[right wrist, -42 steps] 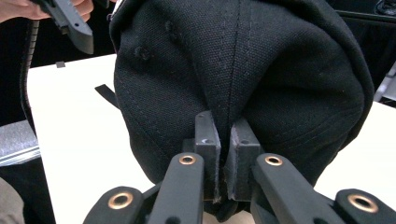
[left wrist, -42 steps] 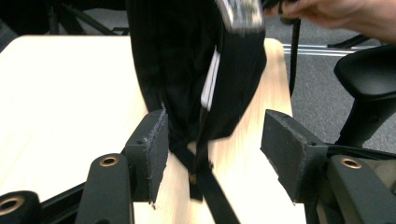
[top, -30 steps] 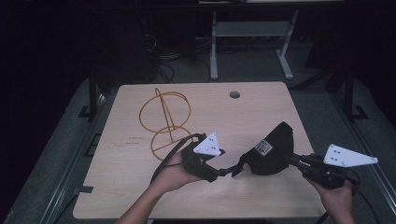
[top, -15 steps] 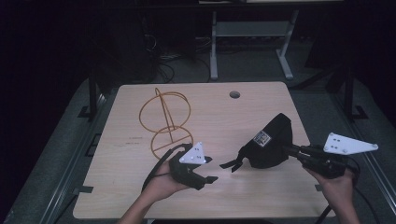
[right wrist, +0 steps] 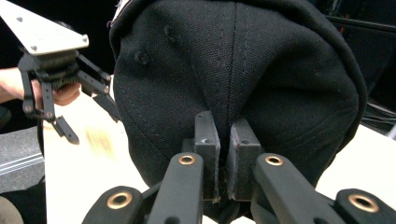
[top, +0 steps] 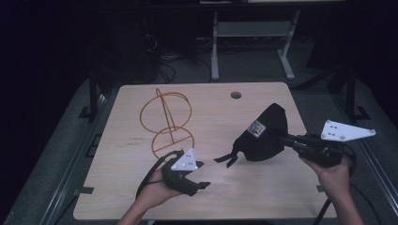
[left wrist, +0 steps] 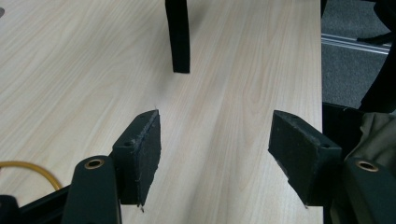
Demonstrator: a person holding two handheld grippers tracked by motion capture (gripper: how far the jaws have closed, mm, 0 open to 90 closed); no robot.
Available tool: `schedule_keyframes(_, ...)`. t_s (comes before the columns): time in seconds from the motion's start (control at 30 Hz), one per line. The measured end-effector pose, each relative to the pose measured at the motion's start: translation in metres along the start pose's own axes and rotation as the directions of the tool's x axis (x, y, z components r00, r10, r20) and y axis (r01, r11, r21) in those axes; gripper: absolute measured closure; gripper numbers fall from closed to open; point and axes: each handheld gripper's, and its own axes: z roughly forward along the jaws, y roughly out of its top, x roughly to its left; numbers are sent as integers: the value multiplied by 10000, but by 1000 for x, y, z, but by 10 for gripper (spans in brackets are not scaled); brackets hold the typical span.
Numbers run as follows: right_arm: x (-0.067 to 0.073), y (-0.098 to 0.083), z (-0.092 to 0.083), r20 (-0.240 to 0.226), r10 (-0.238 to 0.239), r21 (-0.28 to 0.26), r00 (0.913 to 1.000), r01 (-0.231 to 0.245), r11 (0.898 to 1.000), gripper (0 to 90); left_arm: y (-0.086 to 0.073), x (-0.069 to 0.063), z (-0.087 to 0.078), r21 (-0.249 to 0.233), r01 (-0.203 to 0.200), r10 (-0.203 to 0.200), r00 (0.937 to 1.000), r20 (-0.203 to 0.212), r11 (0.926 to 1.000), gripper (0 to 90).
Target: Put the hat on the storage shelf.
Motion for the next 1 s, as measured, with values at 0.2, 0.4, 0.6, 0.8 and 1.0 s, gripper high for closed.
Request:
schedule_keyframes(0.2,0,17,12,-249,-106,61,9996,108,9999,841,-8,-2,4,207,-51,47,9998,170,9998,338)
schedule_keyframes(0.4,3,37,24,-517,-341,93,9981,346,9994,841,-12,-7,9,303,-137,132,9998,166,9994,333)
schedule_keyframes(0.6,7,60,40,-774,-739,96,9943,749,9971,841,-13,-9,8,214,-227,225,9997,121,9995,323)
schedule_keyframes(0.8,10,82,57,-1042,-1018,174,9893,1041,9944,842,-13,-13,11,107,-237,234,9994,238,9997,324)
schedule_keyframes(1.0,14,102,73,-1328,-1152,73,9844,1172,9931,842,-12,-16,12,168,-375,369,9986,367,9992,325)
